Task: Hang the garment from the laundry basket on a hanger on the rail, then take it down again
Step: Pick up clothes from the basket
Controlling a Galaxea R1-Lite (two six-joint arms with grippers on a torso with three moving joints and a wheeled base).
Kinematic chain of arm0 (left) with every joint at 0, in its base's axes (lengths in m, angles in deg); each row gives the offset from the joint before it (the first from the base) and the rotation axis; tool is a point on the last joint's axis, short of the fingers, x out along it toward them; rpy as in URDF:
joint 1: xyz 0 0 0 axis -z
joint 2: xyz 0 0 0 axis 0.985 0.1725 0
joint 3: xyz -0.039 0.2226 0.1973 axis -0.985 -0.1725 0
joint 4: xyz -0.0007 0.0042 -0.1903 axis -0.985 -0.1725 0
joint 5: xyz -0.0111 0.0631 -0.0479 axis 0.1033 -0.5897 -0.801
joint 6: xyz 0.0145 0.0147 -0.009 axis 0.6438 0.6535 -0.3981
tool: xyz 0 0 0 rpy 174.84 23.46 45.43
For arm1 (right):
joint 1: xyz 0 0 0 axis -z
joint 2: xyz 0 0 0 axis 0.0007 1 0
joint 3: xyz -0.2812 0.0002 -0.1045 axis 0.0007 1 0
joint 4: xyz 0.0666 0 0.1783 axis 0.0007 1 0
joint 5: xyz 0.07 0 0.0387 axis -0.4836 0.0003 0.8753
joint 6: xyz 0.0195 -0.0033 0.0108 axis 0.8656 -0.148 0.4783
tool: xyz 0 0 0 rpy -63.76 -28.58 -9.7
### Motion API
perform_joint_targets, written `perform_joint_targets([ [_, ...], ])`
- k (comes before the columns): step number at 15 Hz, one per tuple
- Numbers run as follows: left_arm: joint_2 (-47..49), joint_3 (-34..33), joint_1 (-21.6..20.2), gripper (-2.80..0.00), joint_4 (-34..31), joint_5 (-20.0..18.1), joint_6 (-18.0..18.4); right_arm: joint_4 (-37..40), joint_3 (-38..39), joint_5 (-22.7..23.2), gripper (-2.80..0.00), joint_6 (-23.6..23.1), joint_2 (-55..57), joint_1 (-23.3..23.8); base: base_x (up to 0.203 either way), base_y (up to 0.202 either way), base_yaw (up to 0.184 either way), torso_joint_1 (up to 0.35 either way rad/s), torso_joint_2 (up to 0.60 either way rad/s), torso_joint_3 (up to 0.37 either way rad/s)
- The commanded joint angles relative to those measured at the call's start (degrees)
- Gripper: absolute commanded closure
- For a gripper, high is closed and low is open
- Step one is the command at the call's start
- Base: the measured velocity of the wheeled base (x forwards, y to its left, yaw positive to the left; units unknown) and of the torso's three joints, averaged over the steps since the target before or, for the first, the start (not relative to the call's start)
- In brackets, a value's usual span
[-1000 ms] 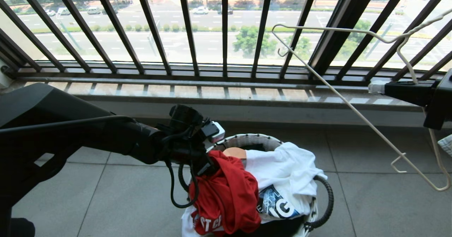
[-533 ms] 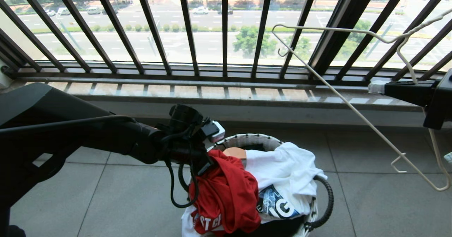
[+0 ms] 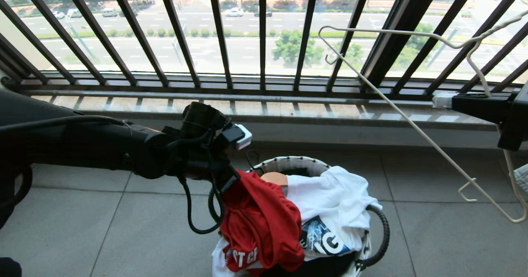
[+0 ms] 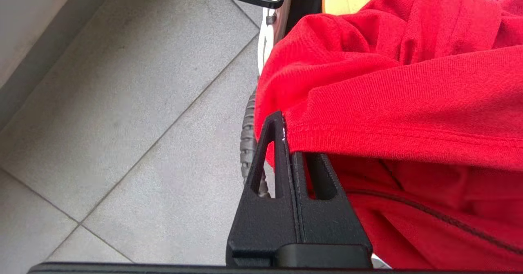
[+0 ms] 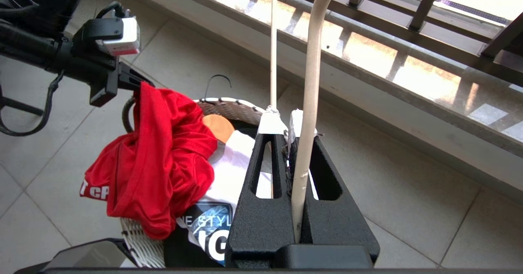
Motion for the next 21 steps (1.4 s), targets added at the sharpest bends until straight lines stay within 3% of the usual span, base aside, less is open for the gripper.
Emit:
perform_joint_targets([
  [1, -6.7, 2.8, 0.1, 0.0, -7.3, 0.7, -4.7, 0.1, 0.2, 0.2, 0.0, -0.1, 0.0, -0.1, 0.0, 0.0, 0.0, 0.0, 0.0, 0.0],
  [2, -8.0, 3.3, 0.6, 0.0, -8.5, 0.7, -8.4, 0.0, 0.2, 0.2, 0.0, -0.1, 0.0, -0.1, 0.0, 0.0, 0.0, 0.0, 0.0, 0.0],
  [4, -7.8, 3.9, 4.2, 0.0, -8.9, 0.7, -12.2, 0.0, 0.1, 0.1, 0.0, -0.1, 0.0, -0.1, 0.0, 0.0, 0.0, 0.0, 0.0, 0.0],
  [8, -4.1, 9.6, 13.4, 0.0, -10.6, 1.6, -15.4, 0.0, -1.1, 0.1, 0.0, 1.2, 0.2, 1.7, 0.0, 0.0, 0.0, 0.0, 0.0, 0.0],
  [11, -3.2, 11.0, 19.4, 0.0, -18.7, 5.7, -16.5, 0.0, -2.0, 0.1, 0.0, 2.3, 0.1, 3.3, 0.0, 0.0, 0.0, 0.0, 0.0, 0.0],
  [13, -2.4, 9.0, 21.5, 0.0, -19.1, 6.9, -18.7, 0.0, -2.0, 0.1, 0.0, 2.3, 0.0, 3.4, 0.0, 0.0, 0.0, 0.0, 0.0, 0.0],
  [16, -2.5, 5.3, 23.4, 0.0, -19.1, 11.9, -20.3, 0.0, -2.0, 0.1, 0.0, 2.3, -0.1, 3.4, 0.0, 0.0, 0.0, 0.0, 0.0, 0.0],
  [18, -2.0, 4.5, 23.6, 0.0, -19.1, 12.3, -21.3, 0.0, -2.0, 0.1, 0.0, 2.3, -0.1, 3.4, 0.0, 0.0, 0.0, 0.0, 0.0, 0.0],
  [19, -2.0, 4.0, 23.5, -2.8, -19.0, 12.5, -21.3, 0.0, -2.0, 0.1, 0.0, 2.3, -0.1, 3.4, 0.0, 0.0, 0.0, 0.0, 0.0, 0.0],
  [21, -3.0, 4.3, 23.5, -2.8, -18.9, 12.9, -21.3, 0.0, -2.0, 0.1, 0.0, 2.3, -0.1, 3.4, 0.0, 0.0, 0.0, 0.0, 0.0, 0.0],
])
